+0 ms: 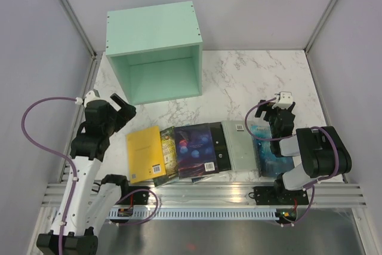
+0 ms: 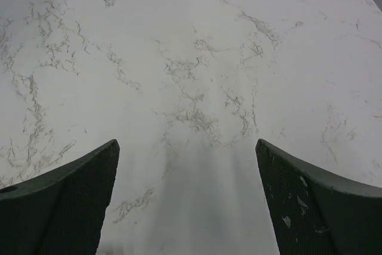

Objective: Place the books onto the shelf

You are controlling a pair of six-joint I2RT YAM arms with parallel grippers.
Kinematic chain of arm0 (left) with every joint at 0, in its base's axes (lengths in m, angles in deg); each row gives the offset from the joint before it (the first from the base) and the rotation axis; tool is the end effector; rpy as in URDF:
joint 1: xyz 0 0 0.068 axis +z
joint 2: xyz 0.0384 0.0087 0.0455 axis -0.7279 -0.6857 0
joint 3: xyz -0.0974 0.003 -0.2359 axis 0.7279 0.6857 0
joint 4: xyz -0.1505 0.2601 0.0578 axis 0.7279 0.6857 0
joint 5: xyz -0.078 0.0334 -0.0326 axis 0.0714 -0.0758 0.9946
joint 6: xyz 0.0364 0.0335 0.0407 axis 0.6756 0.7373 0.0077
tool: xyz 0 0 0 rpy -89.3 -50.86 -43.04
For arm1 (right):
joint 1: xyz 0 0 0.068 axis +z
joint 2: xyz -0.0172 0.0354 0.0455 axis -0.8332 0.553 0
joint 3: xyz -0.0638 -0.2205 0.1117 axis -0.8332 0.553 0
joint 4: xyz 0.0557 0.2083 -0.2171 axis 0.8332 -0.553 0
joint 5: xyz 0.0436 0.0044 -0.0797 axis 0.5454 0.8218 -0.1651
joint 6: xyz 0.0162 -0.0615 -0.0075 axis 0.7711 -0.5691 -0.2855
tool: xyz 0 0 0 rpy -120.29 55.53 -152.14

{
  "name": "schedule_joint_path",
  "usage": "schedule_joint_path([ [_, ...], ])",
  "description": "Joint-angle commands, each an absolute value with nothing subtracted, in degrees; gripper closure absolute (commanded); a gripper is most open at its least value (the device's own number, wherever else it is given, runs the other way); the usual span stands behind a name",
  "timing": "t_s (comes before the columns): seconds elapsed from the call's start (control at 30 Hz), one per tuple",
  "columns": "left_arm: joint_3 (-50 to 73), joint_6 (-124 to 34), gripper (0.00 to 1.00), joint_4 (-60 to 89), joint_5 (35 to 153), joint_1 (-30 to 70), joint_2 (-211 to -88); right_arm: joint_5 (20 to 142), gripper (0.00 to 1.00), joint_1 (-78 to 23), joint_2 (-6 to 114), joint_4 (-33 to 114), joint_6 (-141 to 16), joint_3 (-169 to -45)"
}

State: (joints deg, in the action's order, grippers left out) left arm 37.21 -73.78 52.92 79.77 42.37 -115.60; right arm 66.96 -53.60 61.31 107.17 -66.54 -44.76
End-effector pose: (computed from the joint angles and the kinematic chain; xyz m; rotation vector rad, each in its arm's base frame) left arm 0.2283 -0.0121 0.2951 -0.7254 2.0145 -0.3526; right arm 0.2687 0.0079 0.0740 0.0784 1.7231 -0.0221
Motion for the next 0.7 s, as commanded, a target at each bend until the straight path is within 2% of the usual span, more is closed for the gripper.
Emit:
schedule_joint_path([
  [0.0, 37.43, -77.06, 0.00, 62.87, 80.98, 43.02, -115.10, 67.90, 0.02, -53.70, 60.78, 109.97, -66.62, -44.87],
  [0.13, 38.68, -71.17, 0.00, 65.42, 85.13, 43.37, -118.44, 67.81, 0.02, -53.70, 60.78, 109.97, -66.71, -44.95],
  [0.27, 29.21, -63.52, 0.00, 65.16, 89.97, 43.46, -120.71, 67.90, 0.02, -53.70, 60.78, 109.97, -66.71, -44.87],
  [0.4, 30.66, -65.86, 0.00, 66.31, 99.28, 43.54, -124.68, 67.81, 0.02, -53.62, 60.96, 110.15, -66.62, -44.87],
  [0.5, 36.99, -69.03, 0.00, 61.12, 113.85, 43.63, -127.13, 67.90, 0.02, -53.70, 60.87, 110.06, -66.71, -44.87],
  [0.6, 39.81, -69.21, 0.00, 60.41, 115.57, 43.63, -127.06, 67.81, 0.02, -53.70, 60.87, 110.06, -66.71, -44.87],
  [0.67, 39.29, -69.73, 0.00, 63.48, 111.88, 43.63, -124.87, 67.99, 0.02, -53.62, 60.87, 109.62, -66.62, -44.95],
])
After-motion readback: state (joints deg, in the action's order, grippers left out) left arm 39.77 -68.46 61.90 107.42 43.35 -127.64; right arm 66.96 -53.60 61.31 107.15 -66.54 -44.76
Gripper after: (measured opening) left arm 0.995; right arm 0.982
